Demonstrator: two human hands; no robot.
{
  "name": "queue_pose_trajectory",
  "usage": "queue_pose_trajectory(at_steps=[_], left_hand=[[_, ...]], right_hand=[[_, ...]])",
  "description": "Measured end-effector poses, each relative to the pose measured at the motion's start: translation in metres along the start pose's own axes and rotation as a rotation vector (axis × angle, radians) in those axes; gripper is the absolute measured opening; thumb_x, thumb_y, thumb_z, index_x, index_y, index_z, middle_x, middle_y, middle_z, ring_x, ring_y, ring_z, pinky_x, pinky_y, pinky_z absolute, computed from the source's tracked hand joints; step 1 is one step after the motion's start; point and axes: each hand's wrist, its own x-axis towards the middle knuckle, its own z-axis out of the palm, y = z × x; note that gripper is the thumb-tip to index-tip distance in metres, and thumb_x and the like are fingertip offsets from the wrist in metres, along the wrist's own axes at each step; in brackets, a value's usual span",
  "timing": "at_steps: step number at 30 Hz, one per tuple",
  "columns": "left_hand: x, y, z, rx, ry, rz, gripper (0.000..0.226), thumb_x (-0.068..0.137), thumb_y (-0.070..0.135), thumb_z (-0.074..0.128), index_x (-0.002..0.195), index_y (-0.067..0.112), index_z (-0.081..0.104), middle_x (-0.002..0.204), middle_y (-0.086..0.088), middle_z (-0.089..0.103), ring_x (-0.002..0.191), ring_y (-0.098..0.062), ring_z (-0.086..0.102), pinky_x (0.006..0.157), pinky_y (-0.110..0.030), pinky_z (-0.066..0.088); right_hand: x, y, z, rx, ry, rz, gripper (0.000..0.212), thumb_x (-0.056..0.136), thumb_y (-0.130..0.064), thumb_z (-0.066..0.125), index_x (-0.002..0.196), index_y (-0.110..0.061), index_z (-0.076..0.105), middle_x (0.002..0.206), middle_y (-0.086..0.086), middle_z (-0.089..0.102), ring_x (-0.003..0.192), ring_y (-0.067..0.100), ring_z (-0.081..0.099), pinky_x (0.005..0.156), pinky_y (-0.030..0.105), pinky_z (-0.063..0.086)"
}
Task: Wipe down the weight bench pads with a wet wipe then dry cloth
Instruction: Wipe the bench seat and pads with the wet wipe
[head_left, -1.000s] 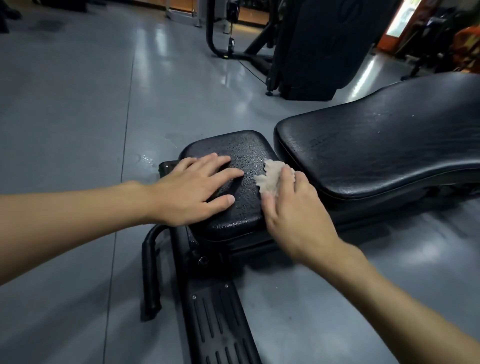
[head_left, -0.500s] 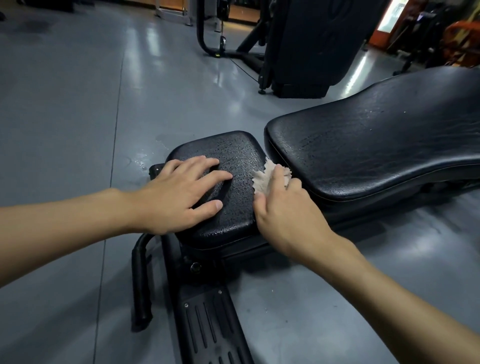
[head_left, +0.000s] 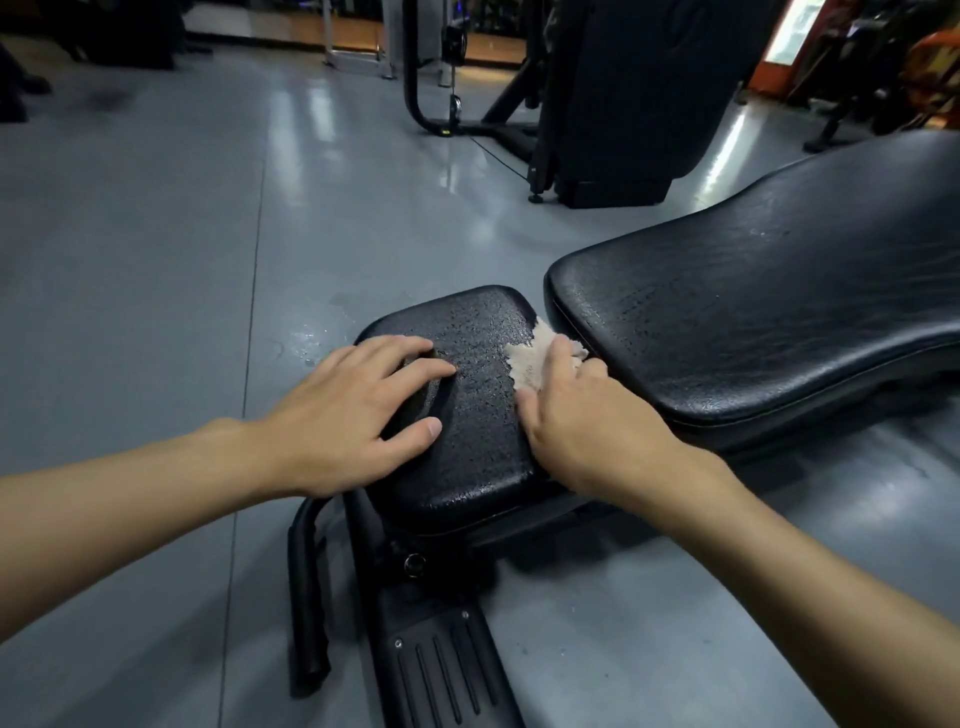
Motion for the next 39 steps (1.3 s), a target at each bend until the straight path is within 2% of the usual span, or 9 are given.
queue_pose_trajectory(at_steps=[8,13,17,22,27,32,34,36,39], left_hand=[[-0.002,-0.006,-0.001,0.074,0.049,0.082,0.059,0.089,0.060,0.038,0.138,0.029,0.047,0.135,0.000,0.046,0.125,-0.021,0.043,0.102,-0.046,0.040],[-0.009,-0.015,-0.004,0.106,0.023,0.092,0.062,0.091,0.063,0.034,0.143,0.029,0.042,0.141,0.001,0.042,0.131,-0.019,0.038,0.105,-0.043,0.038],[-0.014,-0.015,-0.003,0.090,0.031,0.098,0.061,0.092,0.060,0.035,0.143,0.027,0.043,0.143,-0.001,0.042,0.134,-0.019,0.037,0.107,-0.043,0.037],[-0.026,-0.023,-0.004,-0.004,0.095,0.132,0.048,0.091,0.045,0.045,0.131,0.019,0.054,0.135,0.000,0.048,0.126,-0.017,0.044,0.102,-0.037,0.044],[-0.047,-0.034,0.001,-0.073,0.020,0.146,0.060,0.094,0.043,0.037,0.149,0.021,0.037,0.159,0.002,0.026,0.148,-0.006,0.014,0.118,-0.030,0.026],[-0.054,-0.041,-0.001,-0.046,-0.040,0.168,0.061,0.097,0.039,0.038,0.155,0.025,0.023,0.164,0.008,0.009,0.149,-0.002,0.001,0.120,-0.023,0.011],[-0.053,-0.041,-0.001,-0.106,-0.029,0.152,0.057,0.096,0.036,0.041,0.152,0.026,0.030,0.162,0.009,0.016,0.148,-0.002,0.008,0.119,-0.020,0.012],[-0.049,-0.041,-0.001,-0.237,0.057,0.120,0.046,0.094,0.031,0.043,0.139,0.022,0.046,0.150,0.006,0.037,0.140,-0.006,0.030,0.115,-0.022,0.024],[-0.031,-0.050,-0.001,-0.426,0.381,-0.151,0.028,0.092,0.013,0.047,0.118,0.014,0.055,0.116,0.004,0.051,0.111,-0.011,0.049,0.097,-0.022,0.037]], right_hand=[[0.067,-0.016,0.005,0.030,-0.059,-0.005,0.053,0.102,-0.039,0.031,0.141,-0.005,0.026,0.142,0.031,0.033,0.120,0.048,0.048,0.100,0.047,0.037],[0.122,-0.021,0.009,-0.007,-0.121,-0.152,0.084,0.079,-0.061,0.005,0.135,-0.010,0.041,0.140,0.026,0.036,0.125,0.045,0.040,0.104,0.049,0.032],[0.148,-0.026,0.004,-0.031,-0.114,-0.234,0.054,0.101,-0.051,0.018,0.134,-0.021,0.047,0.141,0.014,0.046,0.131,0.036,0.041,0.109,0.048,0.029],[0.146,-0.077,0.013,-0.263,-0.131,-0.359,0.052,0.102,-0.053,0.018,0.135,-0.028,0.049,0.142,0.010,0.051,0.133,0.028,0.044,0.108,0.049,0.026],[0.135,-0.108,0.028,-0.296,-0.160,-0.563,0.046,0.101,-0.053,0.019,0.128,-0.033,0.051,0.135,0.007,0.056,0.130,0.025,0.047,0.106,0.047,0.027],[0.159,-0.065,-0.005,-0.350,-0.180,-0.294,0.045,0.101,-0.050,0.018,0.117,-0.032,0.056,0.135,0.006,0.059,0.126,0.022,0.052,0.108,0.046,0.025],[0.158,-0.072,-0.003,-0.383,-0.166,-0.285,0.044,0.101,-0.047,0.020,0.116,-0.029,0.058,0.135,0.008,0.059,0.126,0.024,0.052,0.107,0.044,0.026],[0.152,-0.090,0.011,-0.360,-0.145,-0.364,0.041,0.101,-0.044,0.024,0.119,-0.029,0.057,0.136,0.005,0.059,0.128,0.021,0.052,0.108,0.042,0.026],[0.138,-0.113,0.031,-0.282,-0.107,-0.547,0.036,0.101,-0.039,0.029,0.125,-0.035,0.055,0.139,-0.003,0.056,0.131,0.017,0.048,0.108,0.041,0.025]])
